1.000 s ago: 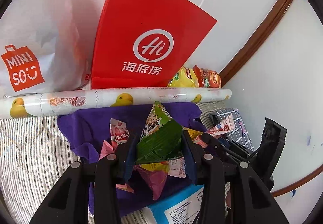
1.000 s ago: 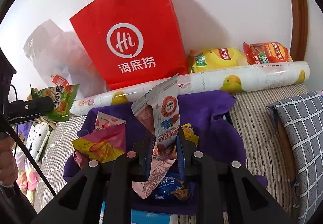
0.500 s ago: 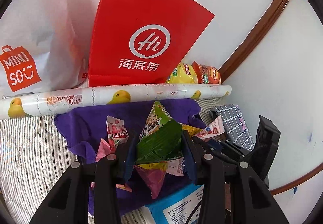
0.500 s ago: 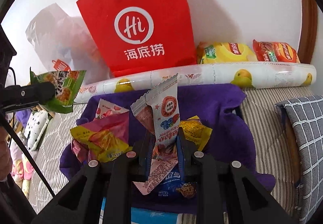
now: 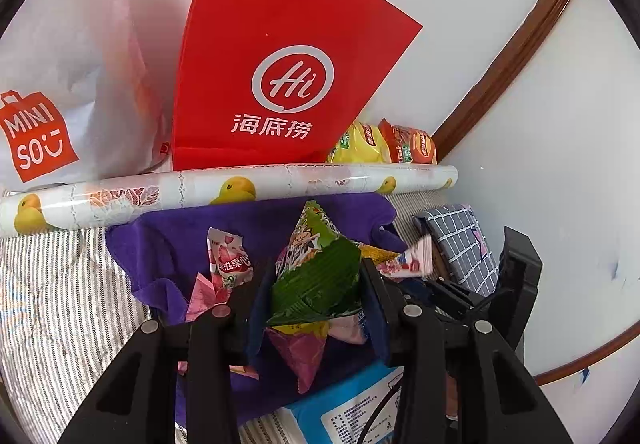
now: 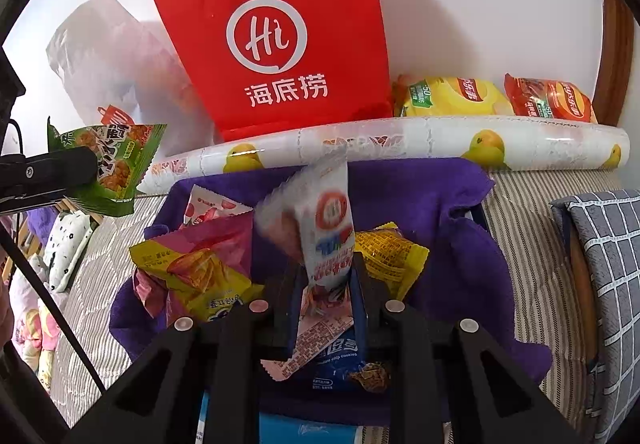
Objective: Organize snacks
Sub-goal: 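Lower the stick packet onto the towel and open the right gripper, then lower the green snack bag onto the towel and open the left gripper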
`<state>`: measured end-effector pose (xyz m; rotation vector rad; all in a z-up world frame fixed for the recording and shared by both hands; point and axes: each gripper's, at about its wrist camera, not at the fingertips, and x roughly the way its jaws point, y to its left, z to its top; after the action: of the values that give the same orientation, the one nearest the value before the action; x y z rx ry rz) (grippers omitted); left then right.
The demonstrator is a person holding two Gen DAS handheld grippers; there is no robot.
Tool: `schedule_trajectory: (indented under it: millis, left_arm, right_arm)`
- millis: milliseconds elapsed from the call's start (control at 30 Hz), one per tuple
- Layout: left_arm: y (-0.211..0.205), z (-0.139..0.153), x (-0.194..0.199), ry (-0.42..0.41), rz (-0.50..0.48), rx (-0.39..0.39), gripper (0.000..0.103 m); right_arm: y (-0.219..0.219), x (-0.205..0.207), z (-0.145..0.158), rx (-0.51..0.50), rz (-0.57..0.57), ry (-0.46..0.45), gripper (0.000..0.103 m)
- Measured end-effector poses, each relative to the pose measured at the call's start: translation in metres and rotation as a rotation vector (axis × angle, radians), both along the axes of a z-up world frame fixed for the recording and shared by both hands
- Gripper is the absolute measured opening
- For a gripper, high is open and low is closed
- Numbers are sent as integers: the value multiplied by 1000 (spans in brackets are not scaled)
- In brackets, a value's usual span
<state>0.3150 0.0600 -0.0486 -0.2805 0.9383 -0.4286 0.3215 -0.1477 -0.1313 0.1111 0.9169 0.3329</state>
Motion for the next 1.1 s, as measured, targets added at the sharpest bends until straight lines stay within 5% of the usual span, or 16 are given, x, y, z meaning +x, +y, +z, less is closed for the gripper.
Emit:
schedule_trajectory:
  millis: [233, 533, 1100]
  left_arm:
    - [-2, -1, 1, 3, -4, 1, 40]
    - [-3, -3, 1, 8, -5, 3, 40]
    - [12, -13, 9, 33, 40, -28, 40]
  right_arm:
    - [7, 1, -8, -16, 13, 24, 27]
    - [4, 0, -2, -10, 3, 4, 45]
    - [-11, -9, 22, 37, -24, -92, 62]
